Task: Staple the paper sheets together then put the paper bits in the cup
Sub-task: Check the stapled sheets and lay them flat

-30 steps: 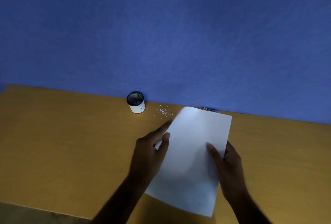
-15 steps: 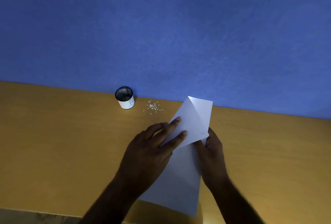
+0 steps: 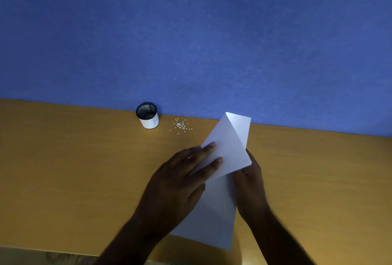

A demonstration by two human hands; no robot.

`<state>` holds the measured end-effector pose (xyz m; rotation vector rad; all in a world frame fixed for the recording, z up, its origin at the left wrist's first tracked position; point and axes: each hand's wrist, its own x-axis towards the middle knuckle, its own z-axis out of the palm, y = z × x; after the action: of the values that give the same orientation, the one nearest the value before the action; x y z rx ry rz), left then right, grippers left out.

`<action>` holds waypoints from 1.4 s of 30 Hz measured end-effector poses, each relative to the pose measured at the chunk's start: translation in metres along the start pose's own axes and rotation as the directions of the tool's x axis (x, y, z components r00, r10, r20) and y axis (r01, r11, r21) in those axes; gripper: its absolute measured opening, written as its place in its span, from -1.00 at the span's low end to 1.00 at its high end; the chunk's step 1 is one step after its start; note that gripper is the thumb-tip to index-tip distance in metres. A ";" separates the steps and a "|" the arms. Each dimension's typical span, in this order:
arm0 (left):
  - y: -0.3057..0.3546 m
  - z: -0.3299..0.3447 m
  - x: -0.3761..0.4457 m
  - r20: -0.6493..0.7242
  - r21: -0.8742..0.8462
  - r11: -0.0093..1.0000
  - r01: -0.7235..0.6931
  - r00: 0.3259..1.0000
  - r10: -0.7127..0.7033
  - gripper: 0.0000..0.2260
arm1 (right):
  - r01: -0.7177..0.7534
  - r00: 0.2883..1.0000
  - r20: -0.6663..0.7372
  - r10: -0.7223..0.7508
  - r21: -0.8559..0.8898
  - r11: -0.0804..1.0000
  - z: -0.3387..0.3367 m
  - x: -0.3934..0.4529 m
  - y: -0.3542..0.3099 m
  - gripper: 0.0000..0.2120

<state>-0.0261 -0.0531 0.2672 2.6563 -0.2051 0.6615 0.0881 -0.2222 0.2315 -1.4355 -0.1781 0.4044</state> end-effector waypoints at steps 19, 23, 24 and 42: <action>-0.029 0.026 -0.014 0.200 -0.641 0.331 0.692 0.567 -0.799 -0.79 | -0.015 1.000 -0.002 0.015 -0.157 0.988 -0.031 -0.005 0.013 -0.79; -0.037 0.052 -0.019 0.228 -0.662 0.246 0.708 0.502 -0.834 -0.75 | -0.050 0.999 0.006 0.054 -0.291 0.955 -0.048 -0.010 0.037 -0.85; -0.038 0.059 -0.021 0.242 -0.659 0.226 0.717 0.487 -0.839 -0.75 | -0.066 0.997 0.005 0.071 -0.298 0.952 -0.052 -0.011 0.042 -0.85; -0.070 0.183 -0.038 0.393 -0.410 0.195 0.891 0.366 -0.843 -0.62 | -0.271 0.962 -0.153 0.225 -0.454 0.849 -0.107 0.020 0.124 -0.82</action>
<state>0.0332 -0.0624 0.0772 1.7075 0.9393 0.0282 0.1242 -0.3034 0.0929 -1.9696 -0.0085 0.5280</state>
